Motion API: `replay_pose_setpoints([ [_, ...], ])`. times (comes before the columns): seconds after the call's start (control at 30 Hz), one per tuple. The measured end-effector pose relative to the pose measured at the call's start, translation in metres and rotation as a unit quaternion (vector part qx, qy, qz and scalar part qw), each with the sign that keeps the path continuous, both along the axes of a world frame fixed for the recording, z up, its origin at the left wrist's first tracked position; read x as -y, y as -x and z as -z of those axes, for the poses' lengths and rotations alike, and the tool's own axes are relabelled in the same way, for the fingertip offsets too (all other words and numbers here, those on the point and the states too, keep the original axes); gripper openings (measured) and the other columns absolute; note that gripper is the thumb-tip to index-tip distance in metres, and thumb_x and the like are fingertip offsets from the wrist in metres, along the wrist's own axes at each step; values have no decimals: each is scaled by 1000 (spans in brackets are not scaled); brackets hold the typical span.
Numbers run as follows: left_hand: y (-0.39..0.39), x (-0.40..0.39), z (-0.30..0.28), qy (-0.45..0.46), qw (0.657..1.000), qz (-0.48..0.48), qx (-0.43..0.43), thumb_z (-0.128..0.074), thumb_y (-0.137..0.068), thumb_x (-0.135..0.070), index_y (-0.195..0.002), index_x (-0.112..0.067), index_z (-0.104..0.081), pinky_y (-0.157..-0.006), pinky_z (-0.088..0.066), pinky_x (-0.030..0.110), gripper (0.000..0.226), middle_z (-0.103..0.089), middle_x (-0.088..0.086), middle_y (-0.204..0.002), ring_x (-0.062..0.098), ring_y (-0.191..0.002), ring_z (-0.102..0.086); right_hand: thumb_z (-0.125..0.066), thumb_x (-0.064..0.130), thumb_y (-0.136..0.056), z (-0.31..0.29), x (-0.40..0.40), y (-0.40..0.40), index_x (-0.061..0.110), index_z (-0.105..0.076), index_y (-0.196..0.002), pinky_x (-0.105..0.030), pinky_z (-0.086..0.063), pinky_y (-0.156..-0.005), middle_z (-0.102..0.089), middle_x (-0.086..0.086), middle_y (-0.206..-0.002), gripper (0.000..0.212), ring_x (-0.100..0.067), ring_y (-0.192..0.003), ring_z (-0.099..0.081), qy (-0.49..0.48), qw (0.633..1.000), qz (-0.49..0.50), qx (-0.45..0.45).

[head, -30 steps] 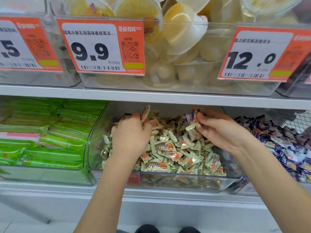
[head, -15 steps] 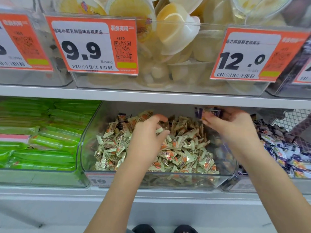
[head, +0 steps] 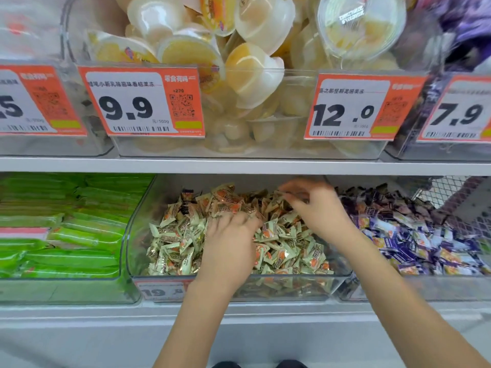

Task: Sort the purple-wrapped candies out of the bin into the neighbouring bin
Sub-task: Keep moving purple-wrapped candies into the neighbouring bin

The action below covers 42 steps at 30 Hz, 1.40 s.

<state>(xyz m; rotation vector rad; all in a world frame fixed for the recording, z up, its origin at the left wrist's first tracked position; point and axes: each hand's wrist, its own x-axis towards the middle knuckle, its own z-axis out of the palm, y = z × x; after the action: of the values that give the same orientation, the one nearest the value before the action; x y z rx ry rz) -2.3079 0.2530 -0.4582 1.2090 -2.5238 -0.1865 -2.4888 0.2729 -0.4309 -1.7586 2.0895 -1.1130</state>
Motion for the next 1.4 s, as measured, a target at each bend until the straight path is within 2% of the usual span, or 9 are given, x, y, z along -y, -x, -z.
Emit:
replay_pose_setpoints([
  [0.2, -6, 9, 1, 1, 1000, 16, -7, -43, -89, -11, -124, -32, -49, -105, -20, 31, 41, -47, -12, -132, 14, -124, -33, -57, 26, -94, 30, 115, 3, 20, -55, -126, -24, -37, -94, -56, 0, -132, 33, -20, -118, -52, -209, 967, -105, -99],
  [0.3, -15, 20, 1, 1, 999, 45, -22, -47, -88, -13, -119, -36, -54, -104, -14, 27, 40, -46, -19, -130, 8, -124, -29, -61, 32, -89, 43, 142, 2, 25, -51, -125, -27, -35, -86, -53, -2, -133, 39, -21, -110, -52, -310, 924, -130, -182],
  [0.5, -40, 36, 2, -14, 998, 25, -55, -50, -87, -8, -113, -29, -63, -99, -23, 24, 36, -53, -16, -124, 8, -117, -32, -50, 12, -91, 53, 166, -18, 11, -43, -136, -37, -45, -92, -54, -14, -130, 46, -29, -113, -54, -335, 867, -179, -322],
  [0.63, -43, 34, 2, -23, 997, 27, -63, -50, -88, -10, -114, -29, -62, -101, -25, 25, 34, -51, -15, -124, 8, -118, -32, -48, 15, -91, 55, 161, -15, 9, -55, -115, -41, -49, -92, -59, -13, -120, 25, -27, -101, -58, -367, 866, -144, -306],
  [0.8, -46, 35, 3, -34, 996, 24, -75, -49, -89, -12, -114, -28, -63, -105, -26, 29, 33, -50, -15, -126, 7, -120, -29, -42, 14, -96, 47, 158, -15, 4, -51, -128, -38, -46, -98, -55, -17, -127, 35, -28, -112, -56, -435, 835, -135, -308],
  [0.93, -47, 37, 3, -42, 996, 23, -72, -47, -91, -15, -116, -29, -62, -106, -26, 30, 32, -51, -15, -127, 8, -121, -30, -50, 13, -94, 32, 143, -10, 9, -52, -129, -29, -42, -87, -54, -11, -129, 36, -27, -113, -53, -413, 858, -153, -266],
  [1.07, -46, 38, 2, -40, 996, 28, -72, -48, -89, -12, -114, -29, -61, -103, -28, 31, 33, -53, -15, -124, 10, -119, -31, -62, 30, -88, 25, 114, 5, 26, -57, -99, -34, -47, -90, -58, 4, -111, 13, -22, -102, -56, -338, 917, -146, -155],
  [1.2, -41, 36, -2, -31, 996, 32, -83, -48, -89, -11, -112, -29, -62, -98, -25, 29, 33, -55, -14, -122, 10, -115, -32, -73, 52, -73, 6, 69, 18, 40, -51, -97, -17, -42, -70, -51, 23, -96, 35, -6, -89, -53, -261, 962, -76, -17],
  [1.4, -18, 30, -9, -33, 993, 49, -104, -49, -93, -29, -118, -32, -58, -105, -28, 35, 27, -57, -12, -124, 12, -120, -42, -77, 22, -77, -9, 9, 12, 35, -54, -83, -10, -38, -52, -55, 7, -87, 27, -10, -73, -51, -176, 982, -40, -62],
])
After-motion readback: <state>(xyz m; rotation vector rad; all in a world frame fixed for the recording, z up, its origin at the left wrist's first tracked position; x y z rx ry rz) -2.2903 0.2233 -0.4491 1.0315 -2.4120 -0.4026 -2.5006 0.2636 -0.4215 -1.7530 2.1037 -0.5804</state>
